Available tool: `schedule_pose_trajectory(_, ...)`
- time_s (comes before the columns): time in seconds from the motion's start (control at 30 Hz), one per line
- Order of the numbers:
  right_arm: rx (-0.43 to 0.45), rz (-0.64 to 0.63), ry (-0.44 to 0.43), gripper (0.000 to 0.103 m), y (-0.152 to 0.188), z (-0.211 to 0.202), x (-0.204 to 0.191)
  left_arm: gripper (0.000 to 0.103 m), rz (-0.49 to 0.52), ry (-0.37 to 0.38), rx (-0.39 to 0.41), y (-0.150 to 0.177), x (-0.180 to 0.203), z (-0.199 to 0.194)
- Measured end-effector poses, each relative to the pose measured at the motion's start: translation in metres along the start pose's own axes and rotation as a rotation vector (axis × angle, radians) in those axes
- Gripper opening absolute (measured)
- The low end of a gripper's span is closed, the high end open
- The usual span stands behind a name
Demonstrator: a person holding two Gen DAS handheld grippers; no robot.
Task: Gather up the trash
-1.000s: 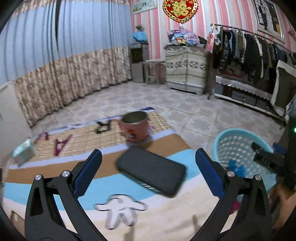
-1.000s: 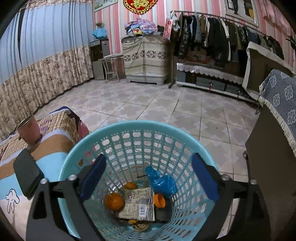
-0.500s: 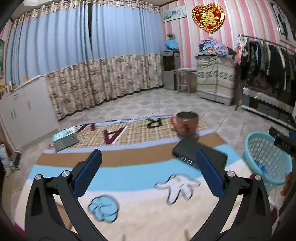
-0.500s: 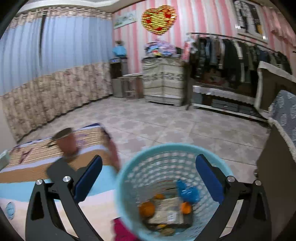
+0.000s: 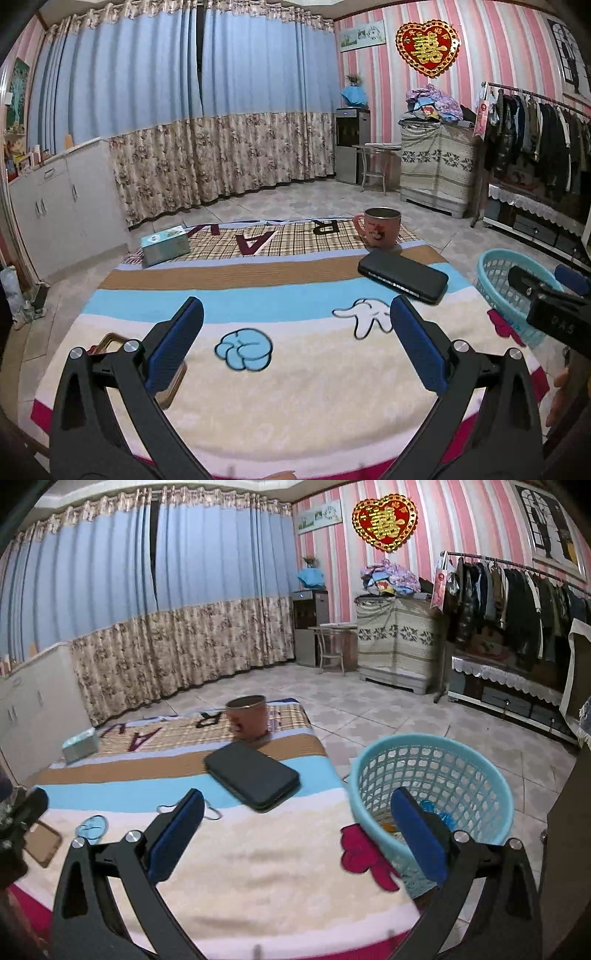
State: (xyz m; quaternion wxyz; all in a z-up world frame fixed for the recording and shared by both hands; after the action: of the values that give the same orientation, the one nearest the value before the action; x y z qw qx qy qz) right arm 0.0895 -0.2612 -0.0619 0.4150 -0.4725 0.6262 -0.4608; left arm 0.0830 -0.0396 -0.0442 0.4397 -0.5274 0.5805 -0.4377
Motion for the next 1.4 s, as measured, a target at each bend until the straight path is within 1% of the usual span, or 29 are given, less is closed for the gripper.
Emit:
schedule_pose_trajectory(0.1,0.008,0.010,0.051,0.099,0.006,-0.016,-0.001,0.098,0.003,0.011,-0.022,0.009,-0.001,-0.009)
schedule_pose_trajectory(0.13,0.004,0.011,0.050,0.099,0.007,-0.019,-0.002,0.098,-0.002,0.012,-0.028,0.011,-0.003,-0.012)
schedule_pose_trajectory(0.2,-0.010,-0.002,0.020,0.099,0.011,-0.024,-0.010,0.098,-0.009,0.016,-0.031,0.014,-0.006,-0.017)
schedule_pose_trajectory(0.33,-0.016,-0.030,0.013,0.099,0.012,-0.034,-0.020,0.098,0.019,-0.011,-0.005,0.011,-0.009,-0.023)
schedule_pose_trajectory(0.43,-0.021,-0.021,0.000,0.099,0.013,-0.035,-0.022,0.098,0.016,-0.002,0.010,0.009,-0.009,-0.026)
schedule_pose_trajectory(0.6,-0.013,-0.057,0.025,0.099,0.013,-0.038,-0.024,0.098,0.016,0.005,0.014,0.009,-0.008,-0.026)
schedule_pose_trajectory(0.87,-0.009,-0.082,0.020,0.099,0.015,-0.039,-0.029,0.098,0.003,0.021,0.011,0.008,-0.005,-0.020)
schedule_pose_trajectory(1.17,-0.014,-0.092,0.015,0.099,0.016,-0.037,-0.033,0.098,-0.015,0.012,0.008,0.009,-0.010,-0.015)
schedule_pose_trajectory(1.4,-0.013,-0.093,0.017,0.099,0.017,-0.036,-0.033,0.098,0.001,0.010,0.022,0.007,-0.007,-0.017)
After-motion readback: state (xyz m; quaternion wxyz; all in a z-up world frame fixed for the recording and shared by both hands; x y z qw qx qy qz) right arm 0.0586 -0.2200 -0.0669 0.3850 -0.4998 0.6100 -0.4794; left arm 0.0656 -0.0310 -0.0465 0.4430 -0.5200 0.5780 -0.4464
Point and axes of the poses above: each gripper's, at about its wrist camera, not at the fingertips, and z roughly the way its jaws point, x to its right, y to its underside, the point moved 10 cm from there along z, roughly the way its jaws point, and after that the axes turned 13 degrees about x, right-handed, at the moved point
